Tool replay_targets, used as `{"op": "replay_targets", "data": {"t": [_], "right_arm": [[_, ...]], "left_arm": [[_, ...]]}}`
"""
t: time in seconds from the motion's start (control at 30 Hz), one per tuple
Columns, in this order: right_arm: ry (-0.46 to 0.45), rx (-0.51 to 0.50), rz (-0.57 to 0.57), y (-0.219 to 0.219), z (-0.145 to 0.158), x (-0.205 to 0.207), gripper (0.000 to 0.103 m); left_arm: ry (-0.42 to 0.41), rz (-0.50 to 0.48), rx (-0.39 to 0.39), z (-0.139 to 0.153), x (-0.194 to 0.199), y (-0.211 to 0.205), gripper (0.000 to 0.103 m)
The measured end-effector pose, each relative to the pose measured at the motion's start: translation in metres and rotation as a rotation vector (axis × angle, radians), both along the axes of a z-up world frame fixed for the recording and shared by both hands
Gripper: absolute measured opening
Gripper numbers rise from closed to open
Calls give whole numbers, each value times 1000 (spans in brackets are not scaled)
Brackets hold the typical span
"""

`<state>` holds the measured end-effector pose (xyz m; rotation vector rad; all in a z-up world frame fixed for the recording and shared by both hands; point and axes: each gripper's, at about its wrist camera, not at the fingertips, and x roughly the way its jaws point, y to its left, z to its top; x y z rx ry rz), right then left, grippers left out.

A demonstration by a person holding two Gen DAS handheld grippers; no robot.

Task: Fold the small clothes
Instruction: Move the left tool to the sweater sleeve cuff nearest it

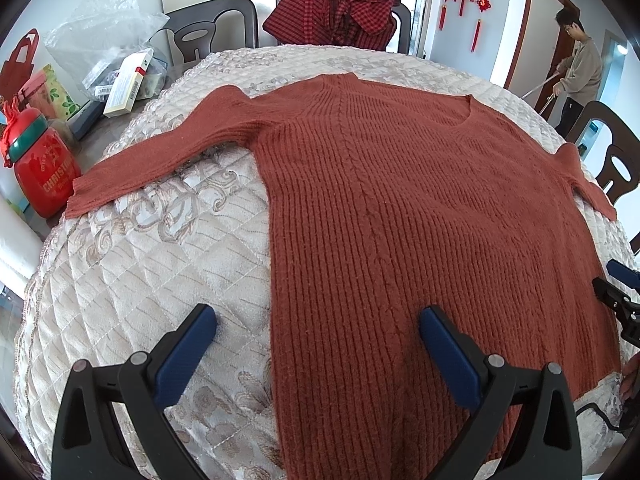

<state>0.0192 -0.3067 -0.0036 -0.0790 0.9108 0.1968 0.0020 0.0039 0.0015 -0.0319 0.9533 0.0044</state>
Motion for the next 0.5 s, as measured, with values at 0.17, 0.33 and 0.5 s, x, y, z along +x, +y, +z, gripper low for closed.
{"op": "replay_targets", "data": {"t": [0.17,0.33,0.5], "right_arm": [[27,-13,4,3,5,6,79],[-33,11,24,11,26,8,79],[-55,6,55,26,36,19,79]], "left_arm": [[48,25,-21,4,7,2,102],[-22,47,-5,23,8,4,102],[-75,91,0,41,13,19,102]]}}
